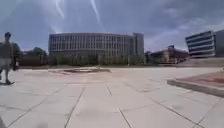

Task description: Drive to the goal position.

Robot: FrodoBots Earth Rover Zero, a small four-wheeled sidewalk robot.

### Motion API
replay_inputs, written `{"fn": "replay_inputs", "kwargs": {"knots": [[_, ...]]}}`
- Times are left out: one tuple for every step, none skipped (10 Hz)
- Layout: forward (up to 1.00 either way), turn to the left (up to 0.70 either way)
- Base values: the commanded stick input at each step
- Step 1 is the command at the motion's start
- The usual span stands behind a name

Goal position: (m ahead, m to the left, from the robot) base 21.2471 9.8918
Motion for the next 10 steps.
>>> {"fn": "replay_inputs", "kwargs": {"knots": [[0.50, 0.00], [0.50, 0.00], [0.50, 0.00], [0.50, 0.00], [0.50, 0.00], [0.50, 0.00], [0.50, 0.00], [0.50, 0.00], [0.50, 0.00], [0.50, 0.00]]}}
